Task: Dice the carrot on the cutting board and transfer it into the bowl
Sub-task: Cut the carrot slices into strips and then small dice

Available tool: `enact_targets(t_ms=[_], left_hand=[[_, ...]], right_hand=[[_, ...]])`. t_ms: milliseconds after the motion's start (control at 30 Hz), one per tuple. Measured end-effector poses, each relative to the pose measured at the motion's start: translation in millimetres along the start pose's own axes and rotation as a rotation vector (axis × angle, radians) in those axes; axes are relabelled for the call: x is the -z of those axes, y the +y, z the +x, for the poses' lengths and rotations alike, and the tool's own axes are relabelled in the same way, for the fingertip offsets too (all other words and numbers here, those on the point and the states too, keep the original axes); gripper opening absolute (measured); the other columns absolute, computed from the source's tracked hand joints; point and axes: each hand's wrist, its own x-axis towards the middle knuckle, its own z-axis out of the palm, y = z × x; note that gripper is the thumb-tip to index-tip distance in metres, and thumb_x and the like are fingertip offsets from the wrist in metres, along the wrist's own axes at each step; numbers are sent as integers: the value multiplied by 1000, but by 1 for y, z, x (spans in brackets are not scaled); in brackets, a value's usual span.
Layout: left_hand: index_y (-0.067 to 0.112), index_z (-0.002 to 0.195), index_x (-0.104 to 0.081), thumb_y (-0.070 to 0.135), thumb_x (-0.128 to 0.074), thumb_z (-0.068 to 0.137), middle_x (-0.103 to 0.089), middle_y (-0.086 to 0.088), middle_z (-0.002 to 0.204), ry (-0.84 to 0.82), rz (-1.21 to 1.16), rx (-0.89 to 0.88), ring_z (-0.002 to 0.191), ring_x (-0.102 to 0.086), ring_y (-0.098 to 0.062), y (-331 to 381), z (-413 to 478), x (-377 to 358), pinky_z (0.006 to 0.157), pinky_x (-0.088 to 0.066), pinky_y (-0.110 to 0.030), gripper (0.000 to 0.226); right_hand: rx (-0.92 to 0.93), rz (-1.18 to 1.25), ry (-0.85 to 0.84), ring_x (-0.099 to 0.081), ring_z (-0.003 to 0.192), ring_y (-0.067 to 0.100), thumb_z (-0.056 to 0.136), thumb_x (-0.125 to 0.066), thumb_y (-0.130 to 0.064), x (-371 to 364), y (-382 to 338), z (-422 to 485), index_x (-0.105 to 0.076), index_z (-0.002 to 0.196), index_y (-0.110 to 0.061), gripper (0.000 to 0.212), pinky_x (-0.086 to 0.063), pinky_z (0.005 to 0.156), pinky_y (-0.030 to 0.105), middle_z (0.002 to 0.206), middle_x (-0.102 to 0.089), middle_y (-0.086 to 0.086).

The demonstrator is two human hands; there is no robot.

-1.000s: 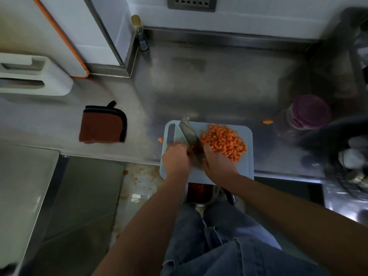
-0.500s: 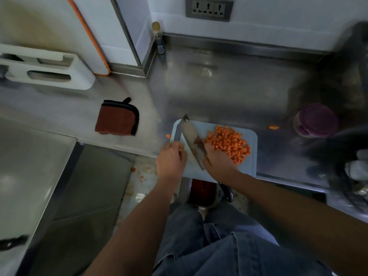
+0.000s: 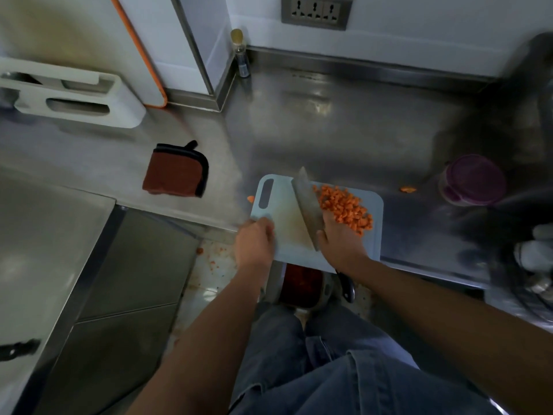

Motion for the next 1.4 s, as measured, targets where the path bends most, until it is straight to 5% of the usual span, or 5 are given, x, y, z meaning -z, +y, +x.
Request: enact_targets(t_ms=[200,667,933,1233,1400], left_hand=[[21,96,-76,21,-61,90,-73,0,96,-92,-107,26,92,-66,-22,18,16,-6,83,-50,-29,16],[17,96,-69,27,-59,93,-71,0,92,-53,-125,38,88,-65,-19,31,34,-16,74,-44,-26,14],[19,93,-74,16,-58,90,-72,3,91,-56,-155,30,85,-65,-15,28,34,-19,72,-42,-21,16],[18,98,-73,21,-57,93,-72,1,96,-55,-126,24,89,-65,-17,28,35,-16,72,-39,-21,17],[19,100,-74,20,-56,94,-71,0,98,-59,-93,29,92,-65,-18,27,37,-18,73,-39,-21,19]], right_hand=[[12,-3,-8,-43,54,11,100,-42,-19,8,1,3,-39,121,-7,24,-28,47,29,64,-44,-3],[41,-38,2,-48,58,9,99,-43,-20,6,-10,0,-38,132,-14,34,-35,50,25,69,-47,-6],[-3,-112,-102,-61,71,24,97,-41,-15,1,-18,7,-37,121,-14,24,-55,67,45,81,-60,8],[-23,-59,-16,-52,61,19,100,-39,-18,1,-21,8,-34,129,-13,29,-36,51,29,72,-52,0],[32,-99,-60,-53,65,20,99,-39,-18,4,-22,6,-37,122,-13,23,-40,58,32,74,-52,1]])
